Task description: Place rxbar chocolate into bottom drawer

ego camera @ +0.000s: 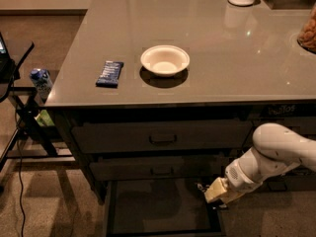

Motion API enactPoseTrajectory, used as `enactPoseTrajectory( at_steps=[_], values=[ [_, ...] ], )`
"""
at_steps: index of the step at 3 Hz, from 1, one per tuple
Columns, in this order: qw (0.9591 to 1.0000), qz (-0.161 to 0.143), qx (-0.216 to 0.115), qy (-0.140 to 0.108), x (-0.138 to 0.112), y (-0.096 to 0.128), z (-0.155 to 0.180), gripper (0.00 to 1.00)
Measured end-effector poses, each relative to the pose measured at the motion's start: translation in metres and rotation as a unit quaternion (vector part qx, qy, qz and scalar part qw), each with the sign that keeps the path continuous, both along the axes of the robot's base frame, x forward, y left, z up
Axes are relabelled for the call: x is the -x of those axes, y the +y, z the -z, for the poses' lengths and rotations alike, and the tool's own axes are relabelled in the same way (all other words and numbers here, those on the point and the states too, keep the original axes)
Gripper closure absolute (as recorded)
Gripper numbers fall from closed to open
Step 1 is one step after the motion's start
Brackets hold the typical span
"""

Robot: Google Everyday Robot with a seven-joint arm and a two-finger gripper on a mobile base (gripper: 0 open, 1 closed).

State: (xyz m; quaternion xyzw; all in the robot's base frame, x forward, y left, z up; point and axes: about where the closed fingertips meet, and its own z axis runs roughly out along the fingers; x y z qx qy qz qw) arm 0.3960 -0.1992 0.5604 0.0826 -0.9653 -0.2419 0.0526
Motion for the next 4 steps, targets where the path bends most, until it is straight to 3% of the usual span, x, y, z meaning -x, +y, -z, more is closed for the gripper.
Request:
enactPoseTrajectory(
  at_steps=[2,3,4],
  values=[
    [0.9975,0.066,-0.012,-0.022,-0.012,0.023,0.066,1.0],
    [0.9975,0.067,-0.016,-0.017,-0.01,0.025,0.072,1.0],
    [0.9967,0.075,-0.03,-0.001,-0.006,0.032,0.098,1.0]
  ],
)
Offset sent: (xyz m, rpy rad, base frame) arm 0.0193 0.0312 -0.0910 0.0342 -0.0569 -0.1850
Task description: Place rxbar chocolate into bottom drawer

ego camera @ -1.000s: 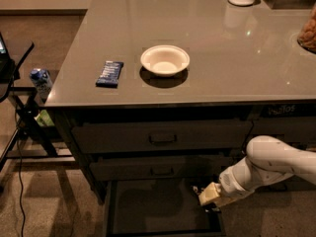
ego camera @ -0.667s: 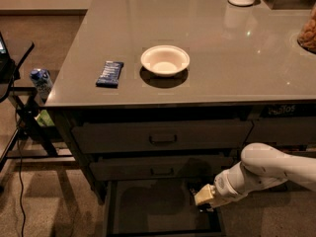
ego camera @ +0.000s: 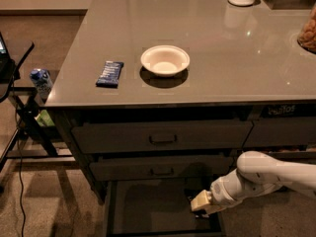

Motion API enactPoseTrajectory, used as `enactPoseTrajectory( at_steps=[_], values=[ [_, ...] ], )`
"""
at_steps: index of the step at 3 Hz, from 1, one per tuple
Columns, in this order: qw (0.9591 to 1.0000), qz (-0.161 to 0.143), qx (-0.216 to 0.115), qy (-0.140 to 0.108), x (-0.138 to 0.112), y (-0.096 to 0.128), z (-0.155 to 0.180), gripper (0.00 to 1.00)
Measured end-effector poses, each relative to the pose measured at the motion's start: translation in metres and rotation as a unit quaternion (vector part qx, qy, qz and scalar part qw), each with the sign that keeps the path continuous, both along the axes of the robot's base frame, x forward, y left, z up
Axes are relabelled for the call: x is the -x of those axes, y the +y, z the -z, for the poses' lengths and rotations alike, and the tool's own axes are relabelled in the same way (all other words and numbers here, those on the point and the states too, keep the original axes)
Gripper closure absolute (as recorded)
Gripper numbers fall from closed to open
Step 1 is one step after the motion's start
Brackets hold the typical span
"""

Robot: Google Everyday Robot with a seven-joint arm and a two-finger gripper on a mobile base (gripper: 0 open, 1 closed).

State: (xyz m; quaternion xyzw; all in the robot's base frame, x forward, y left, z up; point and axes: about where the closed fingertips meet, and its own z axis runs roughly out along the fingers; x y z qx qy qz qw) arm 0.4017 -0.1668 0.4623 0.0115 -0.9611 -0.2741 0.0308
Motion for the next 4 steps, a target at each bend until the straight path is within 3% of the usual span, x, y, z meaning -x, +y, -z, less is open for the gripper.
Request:
enactPoseTrajectory(
  at_steps=[1,3,4],
  values=[
    [0.9989,0.01,-0.032,0.034,-0.008,0.026,0.054,1.0],
    [0.9985,0.014,-0.035,0.039,-0.006,0.03,0.069,1.0],
    [0.9977,0.032,-0.044,0.039,-0.012,0.038,0.099,1.0]
  ],
)
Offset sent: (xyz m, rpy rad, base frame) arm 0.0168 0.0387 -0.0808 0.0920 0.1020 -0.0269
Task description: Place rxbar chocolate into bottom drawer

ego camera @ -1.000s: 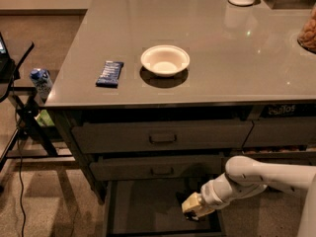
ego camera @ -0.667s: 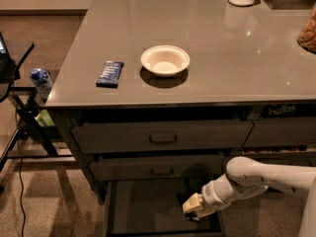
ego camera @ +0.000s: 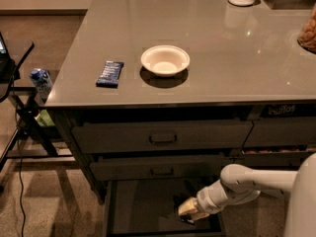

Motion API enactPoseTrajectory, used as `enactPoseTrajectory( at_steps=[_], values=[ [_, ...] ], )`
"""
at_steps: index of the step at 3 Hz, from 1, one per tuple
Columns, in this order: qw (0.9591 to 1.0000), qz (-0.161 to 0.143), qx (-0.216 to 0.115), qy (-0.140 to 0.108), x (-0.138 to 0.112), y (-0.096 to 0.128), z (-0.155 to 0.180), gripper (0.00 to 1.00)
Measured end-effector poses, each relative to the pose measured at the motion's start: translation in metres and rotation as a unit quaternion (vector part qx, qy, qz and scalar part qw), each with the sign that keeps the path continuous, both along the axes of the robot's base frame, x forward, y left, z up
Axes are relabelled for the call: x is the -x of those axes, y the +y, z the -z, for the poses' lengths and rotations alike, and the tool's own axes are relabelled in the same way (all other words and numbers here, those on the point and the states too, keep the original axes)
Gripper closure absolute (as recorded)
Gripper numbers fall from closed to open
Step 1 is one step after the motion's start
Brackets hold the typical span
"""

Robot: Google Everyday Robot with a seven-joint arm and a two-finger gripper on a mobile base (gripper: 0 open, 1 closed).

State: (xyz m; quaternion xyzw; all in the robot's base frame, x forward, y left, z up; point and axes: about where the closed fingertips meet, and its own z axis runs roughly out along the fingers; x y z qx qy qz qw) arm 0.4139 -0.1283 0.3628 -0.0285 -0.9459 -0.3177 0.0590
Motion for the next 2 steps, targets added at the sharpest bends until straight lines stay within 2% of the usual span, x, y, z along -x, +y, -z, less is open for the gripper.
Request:
enactPoseTrajectory(
  at_steps=[1,2],
  values=[
    [0.9995,0.021,-0.025,0.004,-0.0104,0.0204,0.0509,1.0],
    [0.9995,0.021,-0.025,0.004,-0.0104,0.0205,0.051,1.0]
  ],
)
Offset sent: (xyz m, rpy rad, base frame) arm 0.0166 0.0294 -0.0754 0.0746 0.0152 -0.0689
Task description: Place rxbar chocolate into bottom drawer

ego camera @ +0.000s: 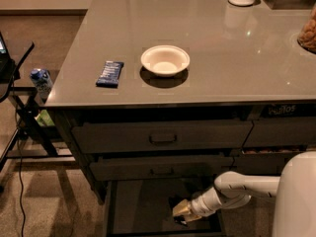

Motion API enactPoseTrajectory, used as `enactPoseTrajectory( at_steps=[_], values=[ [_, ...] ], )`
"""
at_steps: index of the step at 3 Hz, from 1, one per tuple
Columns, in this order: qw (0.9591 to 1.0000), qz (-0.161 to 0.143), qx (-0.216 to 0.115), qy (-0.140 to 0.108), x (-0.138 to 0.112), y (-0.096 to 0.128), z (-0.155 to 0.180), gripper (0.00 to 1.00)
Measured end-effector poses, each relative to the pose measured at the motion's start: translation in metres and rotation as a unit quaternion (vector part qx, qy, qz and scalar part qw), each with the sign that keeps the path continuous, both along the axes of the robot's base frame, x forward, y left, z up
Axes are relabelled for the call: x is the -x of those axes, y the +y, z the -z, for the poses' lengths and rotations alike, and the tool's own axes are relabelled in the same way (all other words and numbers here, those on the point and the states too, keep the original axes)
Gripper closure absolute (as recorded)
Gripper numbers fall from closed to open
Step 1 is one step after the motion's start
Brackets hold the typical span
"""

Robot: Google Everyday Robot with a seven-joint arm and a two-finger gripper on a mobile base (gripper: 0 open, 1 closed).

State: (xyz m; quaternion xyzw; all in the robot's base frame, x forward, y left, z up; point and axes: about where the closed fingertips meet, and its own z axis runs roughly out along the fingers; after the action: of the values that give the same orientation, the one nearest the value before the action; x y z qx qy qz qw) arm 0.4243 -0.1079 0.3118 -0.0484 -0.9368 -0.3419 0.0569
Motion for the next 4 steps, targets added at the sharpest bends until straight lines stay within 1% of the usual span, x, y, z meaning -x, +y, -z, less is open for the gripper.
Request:
enactPoseTrajectory(
  at_steps=[1,2,3,4],
  values=[
    [0.9999,0.001,-0.001,0.016,0.002,0.008,0.021,1.0],
    [0.9998,0.009,0.004,0.019,-0.003,0.011,0.04,1.0],
    [0.9994,0.032,-0.003,0.016,-0.017,0.017,0.058,1.0],
    [0.9993,0.032,-0.004,0.016,-0.018,0.017,0.058,1.0]
  ],
)
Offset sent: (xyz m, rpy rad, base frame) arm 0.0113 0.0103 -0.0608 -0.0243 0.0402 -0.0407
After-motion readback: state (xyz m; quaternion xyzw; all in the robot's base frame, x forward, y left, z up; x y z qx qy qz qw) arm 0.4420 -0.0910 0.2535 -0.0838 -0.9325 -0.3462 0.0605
